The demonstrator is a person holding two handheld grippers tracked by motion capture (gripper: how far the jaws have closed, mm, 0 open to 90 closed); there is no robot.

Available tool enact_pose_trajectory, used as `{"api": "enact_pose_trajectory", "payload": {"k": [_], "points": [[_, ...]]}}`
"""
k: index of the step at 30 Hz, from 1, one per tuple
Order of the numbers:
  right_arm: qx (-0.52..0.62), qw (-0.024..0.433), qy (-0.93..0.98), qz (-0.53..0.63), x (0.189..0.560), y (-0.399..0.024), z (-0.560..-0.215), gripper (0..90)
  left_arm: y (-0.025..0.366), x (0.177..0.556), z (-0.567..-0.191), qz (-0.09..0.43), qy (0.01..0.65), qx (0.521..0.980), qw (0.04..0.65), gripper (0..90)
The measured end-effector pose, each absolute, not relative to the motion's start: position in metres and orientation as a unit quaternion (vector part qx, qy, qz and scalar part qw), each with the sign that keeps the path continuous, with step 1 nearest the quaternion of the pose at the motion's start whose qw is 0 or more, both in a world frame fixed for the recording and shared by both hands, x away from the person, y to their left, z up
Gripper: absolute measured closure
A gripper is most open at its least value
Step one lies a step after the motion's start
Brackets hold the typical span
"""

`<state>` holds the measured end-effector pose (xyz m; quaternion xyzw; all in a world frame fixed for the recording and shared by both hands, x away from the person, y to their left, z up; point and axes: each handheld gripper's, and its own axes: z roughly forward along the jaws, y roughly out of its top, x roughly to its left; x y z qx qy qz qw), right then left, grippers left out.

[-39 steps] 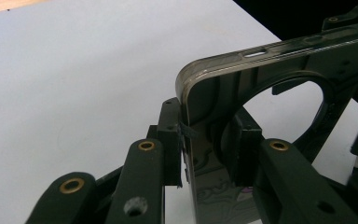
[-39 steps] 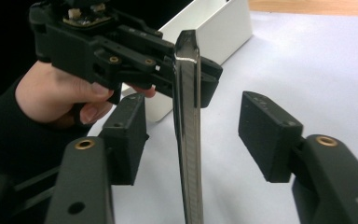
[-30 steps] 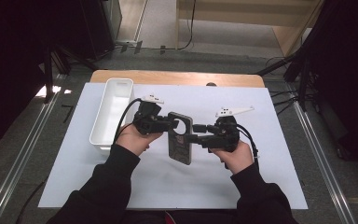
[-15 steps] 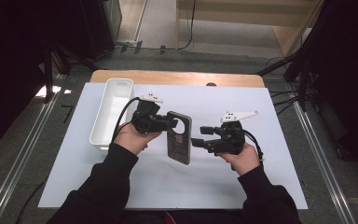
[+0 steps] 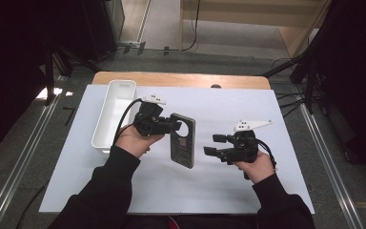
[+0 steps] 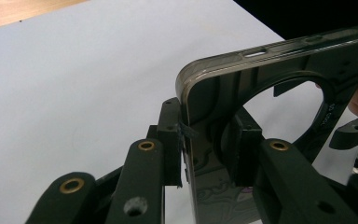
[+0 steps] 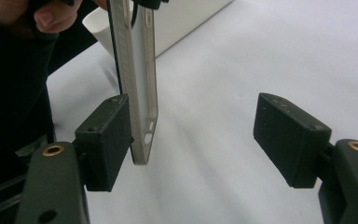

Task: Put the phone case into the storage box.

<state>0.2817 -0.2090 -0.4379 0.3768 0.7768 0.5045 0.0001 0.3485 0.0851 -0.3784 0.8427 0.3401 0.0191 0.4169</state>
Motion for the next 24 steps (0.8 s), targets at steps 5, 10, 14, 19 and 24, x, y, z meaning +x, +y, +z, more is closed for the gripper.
{"api": "enact_pose_trajectory", "payload": {"k": [5,10,14,19,24], "points": [[0.370,0.008,0.781,0.503,0.274,-0.211,-0.441,27.1,0.086,0.348,-0.376,0.018,0.339,0.843,0.417,70.8],[0.367,0.009,0.785,0.499,0.268,-0.214,-0.446,27.1,0.087,0.348,-0.375,0.018,0.338,0.843,0.418,70.8],[0.374,0.009,0.784,0.495,0.264,-0.218,-0.450,27.1,0.089,0.349,-0.374,0.016,0.338,0.843,0.418,70.8],[0.374,0.009,0.785,0.493,0.259,-0.222,-0.454,27.1,0.091,0.350,-0.372,0.015,0.339,0.843,0.417,70.8],[0.389,0.014,0.783,0.484,0.256,-0.225,-0.459,27.1,0.093,0.350,-0.368,0.011,0.338,0.844,0.415,70.8]]}}
